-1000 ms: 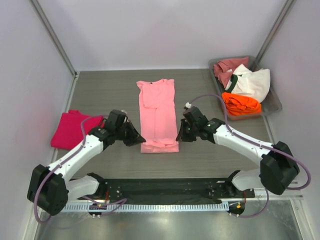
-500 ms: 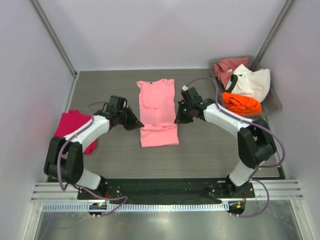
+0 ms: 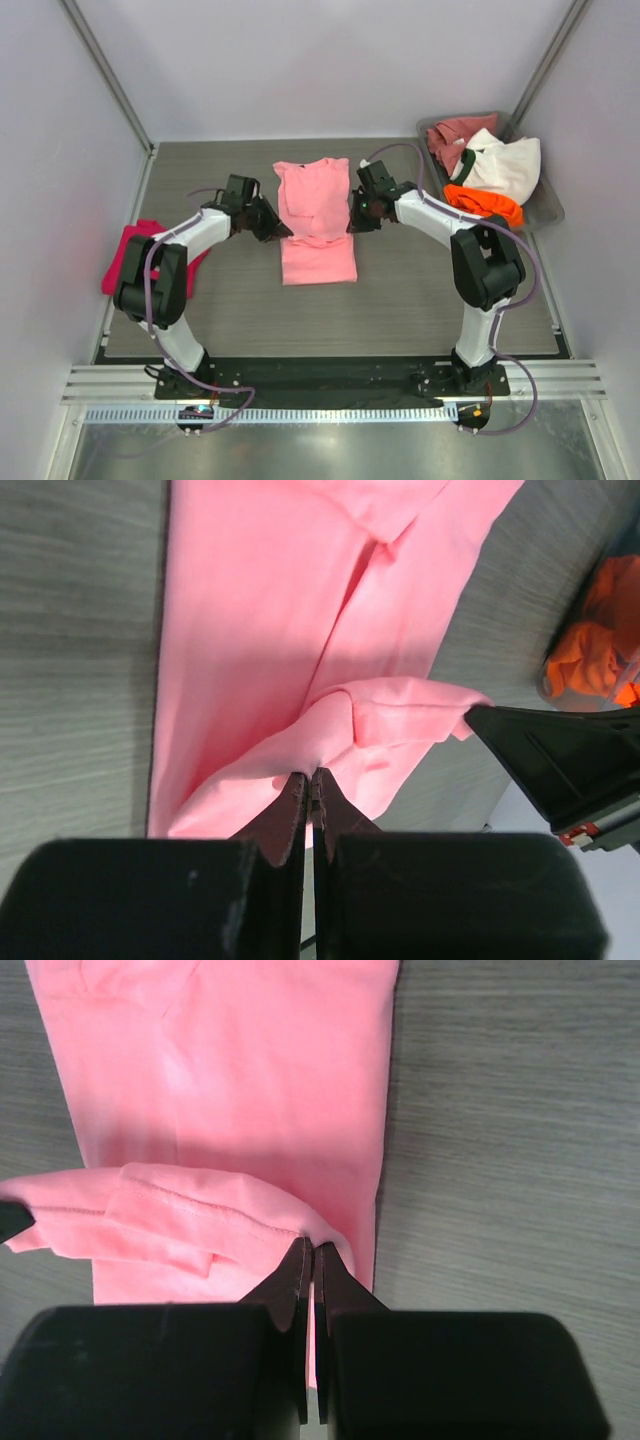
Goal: Fold and stack the t-shirts
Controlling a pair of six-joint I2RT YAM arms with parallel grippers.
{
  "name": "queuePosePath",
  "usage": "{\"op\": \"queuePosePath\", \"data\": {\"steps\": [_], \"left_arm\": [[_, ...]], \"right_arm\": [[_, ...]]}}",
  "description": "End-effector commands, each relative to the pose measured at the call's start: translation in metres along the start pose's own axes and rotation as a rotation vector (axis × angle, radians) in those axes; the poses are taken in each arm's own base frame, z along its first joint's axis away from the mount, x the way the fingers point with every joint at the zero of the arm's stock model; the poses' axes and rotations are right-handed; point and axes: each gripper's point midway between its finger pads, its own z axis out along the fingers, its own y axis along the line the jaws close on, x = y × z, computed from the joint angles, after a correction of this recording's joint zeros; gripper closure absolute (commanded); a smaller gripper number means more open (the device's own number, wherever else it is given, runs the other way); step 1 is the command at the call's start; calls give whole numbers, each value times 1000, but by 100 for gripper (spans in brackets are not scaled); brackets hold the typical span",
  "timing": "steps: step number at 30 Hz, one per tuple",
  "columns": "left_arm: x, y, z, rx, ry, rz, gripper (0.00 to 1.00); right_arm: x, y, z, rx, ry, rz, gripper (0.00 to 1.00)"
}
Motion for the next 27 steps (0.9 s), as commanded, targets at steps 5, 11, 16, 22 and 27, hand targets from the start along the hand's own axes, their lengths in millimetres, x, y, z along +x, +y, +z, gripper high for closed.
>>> {"op": "queuePosePath", "data": {"steps": [5,11,16,22,27], "left_arm": [[-26,-24,4,71,-37,31,100],[-44,-21,8,63,-69,-3,100],[-56,-27,8,61,-75,37,24],[-41,-7,-29,-10,-145,93,6],[7,14,-42,-21,-89,95,17]], "right_arm": [[-37,6,5,-23,-63,-4,99],[-60,12,15,-37,-88,17,99],[-78,11,11,-18,-136,52,18],[-49,0,-18,-35,-155,47,19],[2,-7,-45,-111,-125,47,38]]}}
